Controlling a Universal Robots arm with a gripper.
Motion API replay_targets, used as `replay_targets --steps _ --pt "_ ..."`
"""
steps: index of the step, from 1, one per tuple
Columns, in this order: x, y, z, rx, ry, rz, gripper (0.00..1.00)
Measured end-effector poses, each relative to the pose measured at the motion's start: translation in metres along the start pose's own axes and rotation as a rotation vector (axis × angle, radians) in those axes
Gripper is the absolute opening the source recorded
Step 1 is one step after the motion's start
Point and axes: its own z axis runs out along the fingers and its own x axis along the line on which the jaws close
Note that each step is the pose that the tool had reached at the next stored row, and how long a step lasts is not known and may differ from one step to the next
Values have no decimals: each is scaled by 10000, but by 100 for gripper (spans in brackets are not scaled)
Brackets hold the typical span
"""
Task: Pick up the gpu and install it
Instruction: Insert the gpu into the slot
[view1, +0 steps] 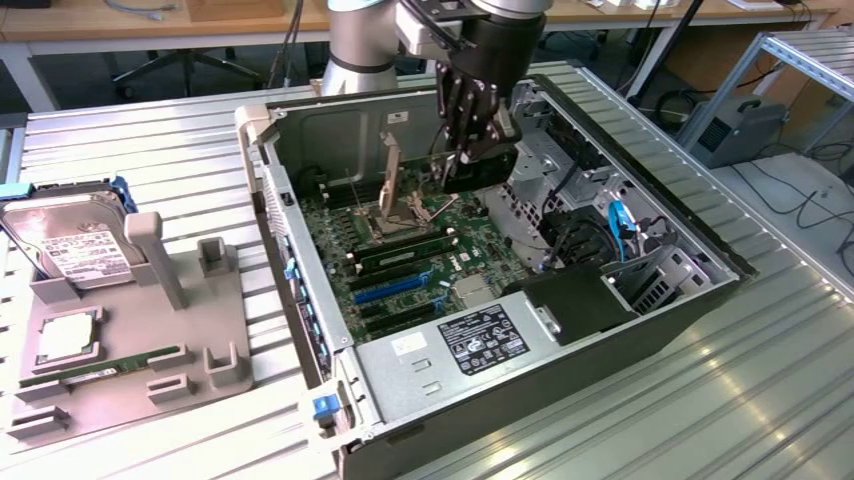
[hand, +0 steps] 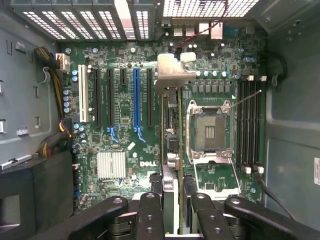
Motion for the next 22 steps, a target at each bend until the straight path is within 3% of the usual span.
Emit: replay_targets --steps 22 --pt "30 29 37 -1 1 0 27"
